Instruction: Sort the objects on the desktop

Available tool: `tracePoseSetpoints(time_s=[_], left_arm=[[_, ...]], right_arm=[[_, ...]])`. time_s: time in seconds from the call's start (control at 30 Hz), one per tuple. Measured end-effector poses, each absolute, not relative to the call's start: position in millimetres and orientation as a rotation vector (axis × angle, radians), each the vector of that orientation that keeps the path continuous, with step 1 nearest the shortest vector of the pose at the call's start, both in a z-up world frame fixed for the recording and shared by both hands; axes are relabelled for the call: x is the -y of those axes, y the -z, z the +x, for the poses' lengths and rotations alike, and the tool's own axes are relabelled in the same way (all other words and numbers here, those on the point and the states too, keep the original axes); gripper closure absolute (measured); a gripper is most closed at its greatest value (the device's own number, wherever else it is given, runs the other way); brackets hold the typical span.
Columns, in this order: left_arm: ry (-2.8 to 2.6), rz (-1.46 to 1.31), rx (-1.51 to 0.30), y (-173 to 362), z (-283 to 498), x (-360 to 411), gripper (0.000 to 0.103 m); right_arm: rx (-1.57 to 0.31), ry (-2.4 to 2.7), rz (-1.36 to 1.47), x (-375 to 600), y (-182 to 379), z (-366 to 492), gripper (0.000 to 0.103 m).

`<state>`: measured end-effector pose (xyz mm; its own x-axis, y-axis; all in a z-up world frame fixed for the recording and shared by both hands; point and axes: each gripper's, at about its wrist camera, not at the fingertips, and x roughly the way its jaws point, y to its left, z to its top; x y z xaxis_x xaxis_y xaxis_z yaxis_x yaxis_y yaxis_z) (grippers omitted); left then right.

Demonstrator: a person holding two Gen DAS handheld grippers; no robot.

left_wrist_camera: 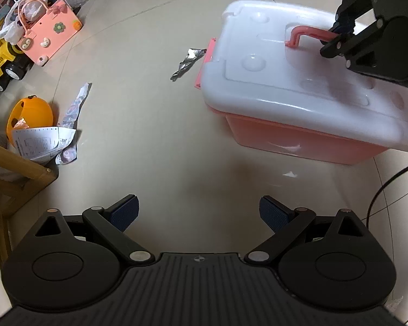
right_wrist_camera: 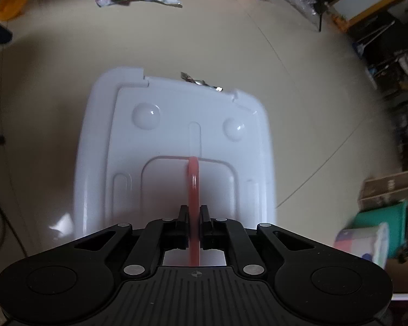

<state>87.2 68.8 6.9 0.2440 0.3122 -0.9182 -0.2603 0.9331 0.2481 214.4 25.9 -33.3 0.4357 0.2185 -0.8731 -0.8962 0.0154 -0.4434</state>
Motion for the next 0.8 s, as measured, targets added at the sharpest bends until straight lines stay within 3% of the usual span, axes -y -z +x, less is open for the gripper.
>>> tracePoseSetpoints(time_s=[0.17,0.23,0.27,0.53,0.8], left_arm=[[-0.389,0.035,-1.267,-8,88,-71,0.005],[-0.389,0.029,-1.262,-10,88,-71,0.005],[-0.387,0.025,-1.258,-12,88,-71,0.005],[-0.341,0.021,-1.204,-35,78,-64,0.005],[-0.21,0.105,-1.101,-76,55,-36,0.005]], right_arm=[[-0.681,-0.965,-1.219,-28,39,214,0.094],[-0.661,-0.934,-1.182,-24,34,212,0.062],[-0.66,-0.914,-1.139,-20,29,212,0.058],[-0.774,-0.656,-0.651,47,-34,190,0.055],[-0.878,-0.419,-0.382,112,-72,109,0.052]])
